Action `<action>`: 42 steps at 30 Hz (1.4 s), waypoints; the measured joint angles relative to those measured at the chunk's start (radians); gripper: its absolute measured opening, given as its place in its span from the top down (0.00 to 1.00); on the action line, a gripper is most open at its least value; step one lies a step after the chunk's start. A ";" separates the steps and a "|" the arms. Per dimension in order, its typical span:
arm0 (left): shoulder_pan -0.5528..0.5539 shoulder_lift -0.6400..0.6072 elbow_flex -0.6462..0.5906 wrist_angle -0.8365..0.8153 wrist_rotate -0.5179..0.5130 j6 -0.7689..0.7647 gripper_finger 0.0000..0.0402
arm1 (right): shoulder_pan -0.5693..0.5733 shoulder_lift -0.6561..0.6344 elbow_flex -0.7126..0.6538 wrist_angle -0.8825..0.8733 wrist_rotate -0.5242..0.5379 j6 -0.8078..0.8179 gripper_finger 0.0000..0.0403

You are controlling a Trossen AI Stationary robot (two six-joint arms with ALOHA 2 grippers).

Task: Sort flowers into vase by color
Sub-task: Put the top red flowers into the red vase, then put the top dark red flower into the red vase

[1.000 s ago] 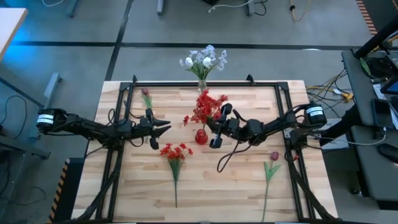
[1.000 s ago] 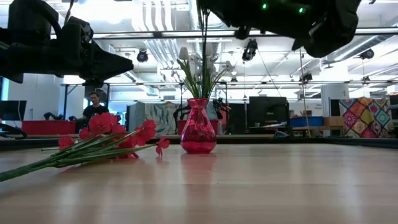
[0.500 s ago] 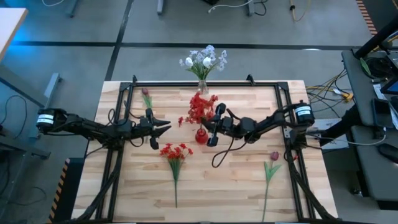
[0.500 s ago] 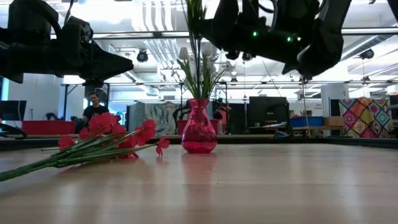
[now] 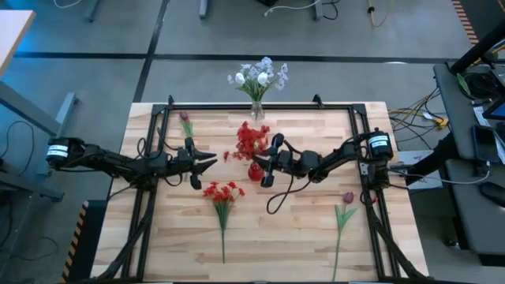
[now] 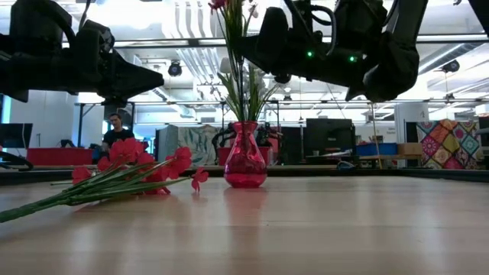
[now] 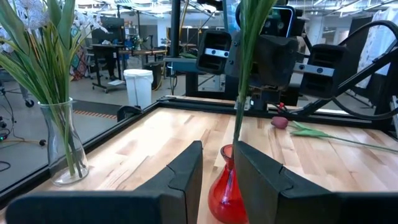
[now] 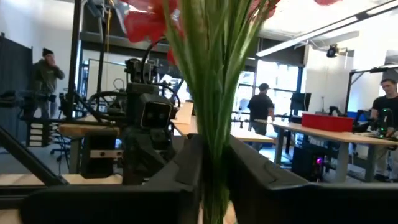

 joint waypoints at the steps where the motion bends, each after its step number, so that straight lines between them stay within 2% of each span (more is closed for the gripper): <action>1: 0.000 0.000 0.000 0.000 0.000 0.000 0.81 | 0.000 0.000 0.000 -0.001 0.000 0.000 0.83; 8: 0.000 0.000 0.000 -0.003 0.000 0.000 0.81 | 0.000 -0.001 0.000 -0.040 0.000 -0.005 0.61; 13: 0.000 0.000 0.000 -0.010 0.000 0.000 0.81 | 0.000 -0.012 0.000 -0.092 0.059 0.018 0.53; 18: 0.000 0.000 0.000 -0.010 0.000 0.000 0.81 | 0.000 -0.041 0.000 -0.171 0.131 0.050 0.51; 30: 0.000 0.000 0.000 -0.013 -0.001 0.000 0.81 | 0.004 -0.188 0.000 -0.419 0.131 0.080 0.51; 33: -0.001 -0.001 0.000 -0.023 -0.056 -0.004 0.81 | 0.015 -0.227 -0.001 -0.474 0.131 0.069 0.51; 38: 0.000 -0.033 0.008 -0.152 -0.189 -0.051 0.81 | 0.031 -0.300 -0.002 -0.582 0.131 0.066 0.51; 42: 0.001 -0.080 0.116 -0.512 -0.218 -0.141 0.81 | 0.045 -0.355 -0.002 -0.664 0.131 0.064 0.51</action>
